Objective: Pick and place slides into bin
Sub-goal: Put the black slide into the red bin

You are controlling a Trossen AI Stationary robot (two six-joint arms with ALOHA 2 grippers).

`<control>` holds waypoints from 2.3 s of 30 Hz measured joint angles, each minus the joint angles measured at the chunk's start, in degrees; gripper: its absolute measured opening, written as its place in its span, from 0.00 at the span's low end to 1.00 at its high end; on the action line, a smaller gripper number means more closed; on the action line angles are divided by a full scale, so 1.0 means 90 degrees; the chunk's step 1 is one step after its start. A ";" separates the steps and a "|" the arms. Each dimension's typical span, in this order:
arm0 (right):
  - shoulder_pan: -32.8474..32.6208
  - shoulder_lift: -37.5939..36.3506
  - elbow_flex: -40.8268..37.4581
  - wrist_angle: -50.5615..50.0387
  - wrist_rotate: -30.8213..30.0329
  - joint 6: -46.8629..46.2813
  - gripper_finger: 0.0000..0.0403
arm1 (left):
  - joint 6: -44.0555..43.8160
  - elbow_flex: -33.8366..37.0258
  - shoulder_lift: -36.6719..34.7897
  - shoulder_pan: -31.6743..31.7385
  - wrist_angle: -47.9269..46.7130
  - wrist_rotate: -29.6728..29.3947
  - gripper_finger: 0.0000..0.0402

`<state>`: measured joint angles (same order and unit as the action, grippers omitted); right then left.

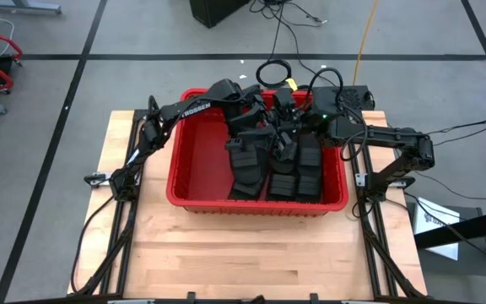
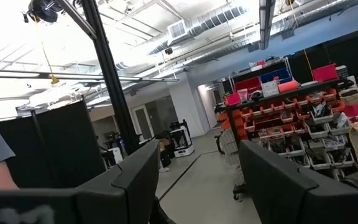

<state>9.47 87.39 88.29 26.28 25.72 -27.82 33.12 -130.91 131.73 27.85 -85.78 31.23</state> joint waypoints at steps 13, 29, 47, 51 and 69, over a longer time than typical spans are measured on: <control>0.0022 0.0006 0.0000 -0.0280 -0.0018 0.0025 0.52 | 0.0588 -0.0452 -0.0139 -0.0472 0.0245 -0.0409 0.01; 0.0019 0.0007 0.0000 -0.0289 -0.0045 -0.0067 0.52 | 0.0308 -0.0450 -0.0139 -0.0235 0.0847 -0.0809 0.16; 0.0019 0.0005 -0.0001 -0.0287 -0.0037 0.0011 0.52 | -0.0880 -0.0454 -0.0477 -0.0521 0.0776 -0.4316 0.69; 0.0022 0.0005 0.0000 -0.0274 -0.0058 0.0135 0.52 | -0.1244 -0.0454 -0.0736 -0.0517 0.0972 -0.4763 0.67; 0.0613 -0.0195 0.0002 -0.0934 -0.0566 0.0906 0.52 | -0.2089 -0.0454 -0.2663 0.0186 0.1041 -0.5810 0.50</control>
<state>15.00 85.64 88.31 17.87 20.63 -19.67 14.33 -135.00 107.76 29.52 -76.41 -21.07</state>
